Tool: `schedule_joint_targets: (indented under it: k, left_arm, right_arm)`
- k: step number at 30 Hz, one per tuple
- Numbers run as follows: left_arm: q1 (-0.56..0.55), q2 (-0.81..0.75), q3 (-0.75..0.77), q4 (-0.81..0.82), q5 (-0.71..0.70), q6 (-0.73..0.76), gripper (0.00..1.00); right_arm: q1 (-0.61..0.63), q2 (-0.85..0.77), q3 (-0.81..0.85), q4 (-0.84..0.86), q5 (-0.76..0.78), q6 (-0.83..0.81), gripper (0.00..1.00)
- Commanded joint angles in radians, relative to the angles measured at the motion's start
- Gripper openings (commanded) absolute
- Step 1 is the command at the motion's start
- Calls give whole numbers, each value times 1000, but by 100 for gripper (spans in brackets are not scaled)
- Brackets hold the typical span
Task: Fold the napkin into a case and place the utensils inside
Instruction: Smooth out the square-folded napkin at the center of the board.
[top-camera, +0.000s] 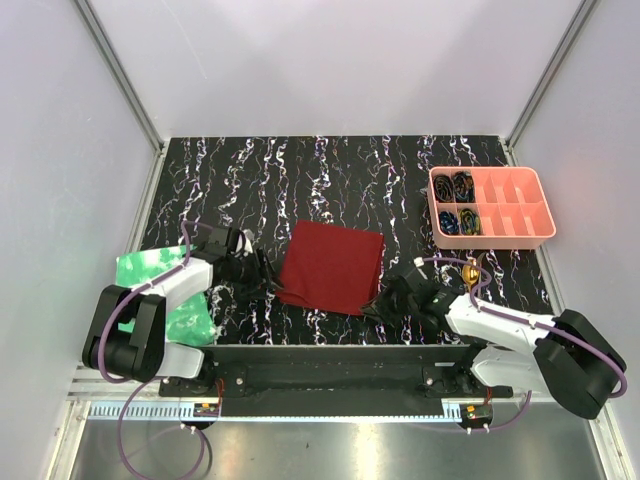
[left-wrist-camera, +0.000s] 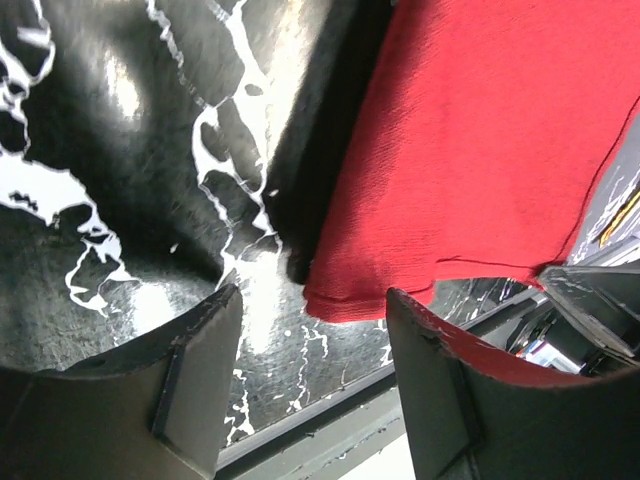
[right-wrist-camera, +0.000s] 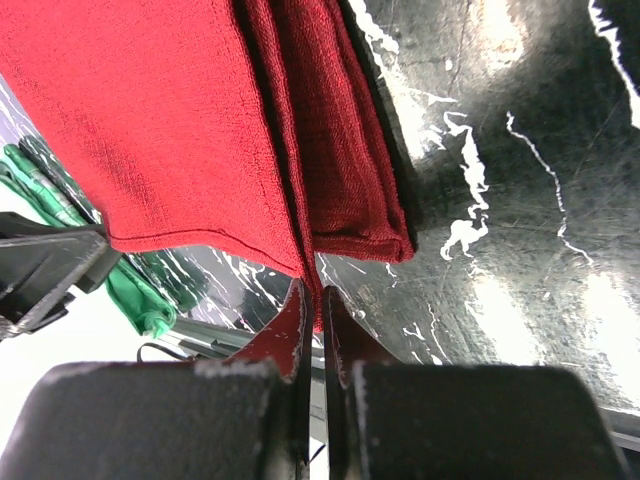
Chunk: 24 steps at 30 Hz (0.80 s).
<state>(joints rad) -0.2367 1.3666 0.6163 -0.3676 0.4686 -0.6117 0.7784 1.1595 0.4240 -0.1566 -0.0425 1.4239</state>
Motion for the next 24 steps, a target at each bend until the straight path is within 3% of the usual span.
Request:
schedule_joint_targets:
  k: [1, 9, 19, 20, 24]
  left_arm:
    - [-4, -38, -35, 84, 33, -34, 61]
    - [-4, -6, -61, 173, 61, -74, 52]
    - [-6, -53, -66, 199, 87, -95, 18]
    - [-6, -61, -58, 188, 85, -95, 2]
    - [-6, -100, 6, 147, 96, -100, 0]
  right_arm:
    - [-11, -24, 1, -9, 33, -28, 0]
    - [-13, -24, -1, -9, 30, -37, 0]
    - [-16, -26, 25, -35, 29, -69, 0]
    - [-16, -30, 33, -44, 32, -92, 0]
    - [-73, -43, 145, -118, 27, -216, 0]
